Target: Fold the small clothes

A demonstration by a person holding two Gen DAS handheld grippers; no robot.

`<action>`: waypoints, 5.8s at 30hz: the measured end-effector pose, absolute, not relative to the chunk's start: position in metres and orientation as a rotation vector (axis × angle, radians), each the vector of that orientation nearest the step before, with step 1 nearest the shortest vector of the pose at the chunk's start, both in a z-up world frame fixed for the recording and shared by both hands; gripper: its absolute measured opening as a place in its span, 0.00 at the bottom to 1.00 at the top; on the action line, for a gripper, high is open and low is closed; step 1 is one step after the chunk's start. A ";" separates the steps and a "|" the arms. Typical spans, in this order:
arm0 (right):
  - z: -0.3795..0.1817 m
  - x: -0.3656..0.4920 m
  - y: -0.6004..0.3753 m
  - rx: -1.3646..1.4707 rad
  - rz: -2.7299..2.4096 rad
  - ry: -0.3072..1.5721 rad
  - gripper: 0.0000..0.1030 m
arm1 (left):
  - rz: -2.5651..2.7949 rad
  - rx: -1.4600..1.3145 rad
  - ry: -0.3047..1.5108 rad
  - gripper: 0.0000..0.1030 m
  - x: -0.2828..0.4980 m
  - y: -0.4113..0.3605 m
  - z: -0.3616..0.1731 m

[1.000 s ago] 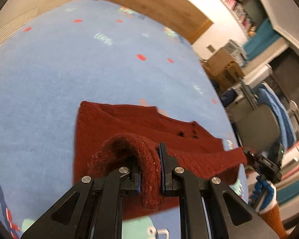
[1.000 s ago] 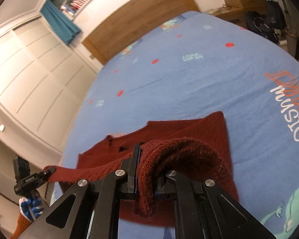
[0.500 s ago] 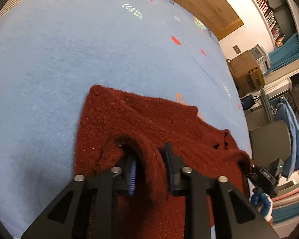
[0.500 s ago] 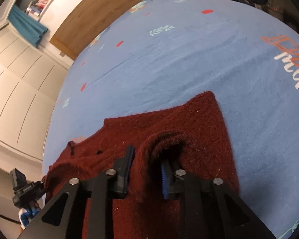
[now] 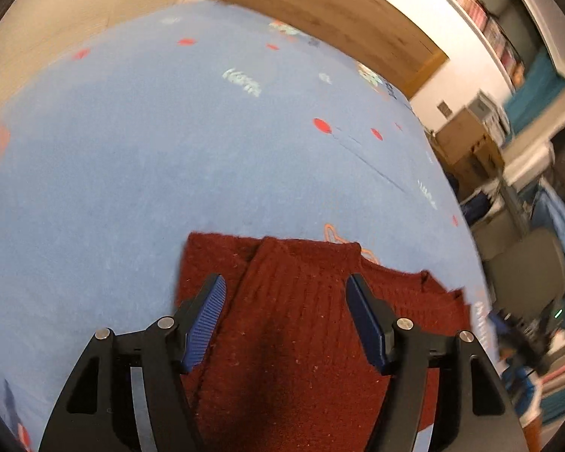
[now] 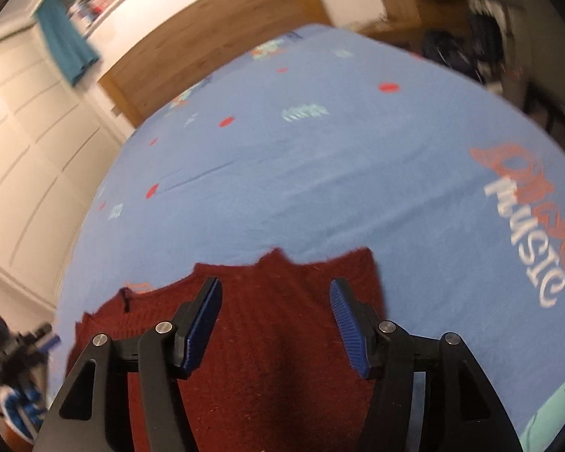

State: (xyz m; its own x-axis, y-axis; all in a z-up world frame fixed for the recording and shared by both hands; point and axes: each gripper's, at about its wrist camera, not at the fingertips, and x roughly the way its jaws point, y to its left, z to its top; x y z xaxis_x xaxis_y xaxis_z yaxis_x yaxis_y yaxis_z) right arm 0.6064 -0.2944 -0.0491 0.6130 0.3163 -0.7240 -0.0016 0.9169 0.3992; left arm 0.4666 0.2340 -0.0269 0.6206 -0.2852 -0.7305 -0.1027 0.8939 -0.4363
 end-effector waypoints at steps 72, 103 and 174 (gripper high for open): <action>-0.106 0.484 -0.266 0.023 0.215 1.077 0.62 | 0.104 -0.014 0.927 0.82 0.386 0.120 -0.098; -0.033 0.301 -0.299 0.289 0.256 0.974 0.63 | 0.050 -0.693 0.981 0.86 0.288 0.172 -0.086; -0.043 0.295 -0.406 0.532 0.248 0.855 0.63 | -0.299 -1.292 0.691 0.16 0.473 0.072 -0.026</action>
